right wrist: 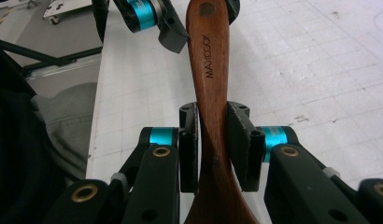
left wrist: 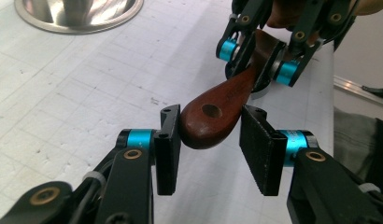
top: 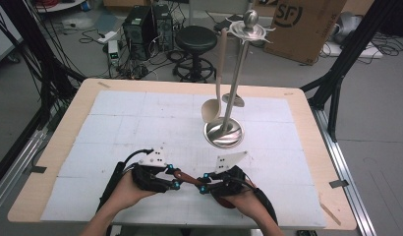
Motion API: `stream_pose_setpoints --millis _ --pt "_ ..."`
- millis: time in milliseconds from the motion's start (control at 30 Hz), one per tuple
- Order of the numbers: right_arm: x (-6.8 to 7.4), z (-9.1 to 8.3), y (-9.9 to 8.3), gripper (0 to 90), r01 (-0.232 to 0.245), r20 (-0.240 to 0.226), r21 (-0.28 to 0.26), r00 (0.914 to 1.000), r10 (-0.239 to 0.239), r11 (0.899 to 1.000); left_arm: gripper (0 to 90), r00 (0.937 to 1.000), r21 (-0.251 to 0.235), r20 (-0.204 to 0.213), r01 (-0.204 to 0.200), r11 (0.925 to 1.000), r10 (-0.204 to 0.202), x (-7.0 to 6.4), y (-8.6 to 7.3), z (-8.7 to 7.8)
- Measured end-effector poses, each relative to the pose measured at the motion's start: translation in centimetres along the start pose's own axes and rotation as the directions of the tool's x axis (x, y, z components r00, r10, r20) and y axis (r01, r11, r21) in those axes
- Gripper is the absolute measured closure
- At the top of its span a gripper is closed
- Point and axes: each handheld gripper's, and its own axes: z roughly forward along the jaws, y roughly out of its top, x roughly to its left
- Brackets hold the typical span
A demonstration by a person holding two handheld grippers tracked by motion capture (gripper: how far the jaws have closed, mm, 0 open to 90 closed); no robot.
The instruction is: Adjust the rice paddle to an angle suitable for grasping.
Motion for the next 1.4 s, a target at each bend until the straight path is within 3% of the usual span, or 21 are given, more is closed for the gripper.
stream_pose_setpoints --millis 167,400,500,733,1033,1400 --pt "0.0 0.0 0.0 74.9 -0.002 -0.007 0.000 1.0000 0.002 1.000 60.3 1.0000 -0.001 -0.001 -0.006 1.0000 0.006 -0.1 0.0 -0.1" --pt "-0.3 -0.2 0.1 74.5 -0.051 -0.029 0.001 0.9983 0.051 0.999 60.2 1.0000 -0.023 0.001 -0.001 0.9997 0.001 0.0 0.1 -0.1" --pt "-0.3 -0.3 0.3 75.9 -0.065 -0.033 -0.006 0.9974 0.065 0.998 54.5 0.9997 -0.039 -0.020 0.009 0.9992 -0.010 0.0 0.1 -0.3" --pt "-0.6 -1.3 1.0 76.1 -0.095 -0.024 -0.110 0.9954 0.093 0.989 45.7 0.9992 -0.043 -0.034 0.018 0.9989 -0.020 0.1 0.2 -0.4" --pt "-1.0 -2.6 1.7 76.2 -0.165 -0.020 -0.214 0.9862 0.165 0.963 44.9 0.9994 -0.046 -0.030 0.015 0.9988 -0.016 0.1 0.2 -0.4" --pt "-0.9 -2.8 3.2 76.8 -0.163 0.007 -0.330 0.9846 0.175 0.930 44.4 0.9997 -0.063 -0.024 0.007 0.9980 -0.009 0.0 0.2 -0.4"
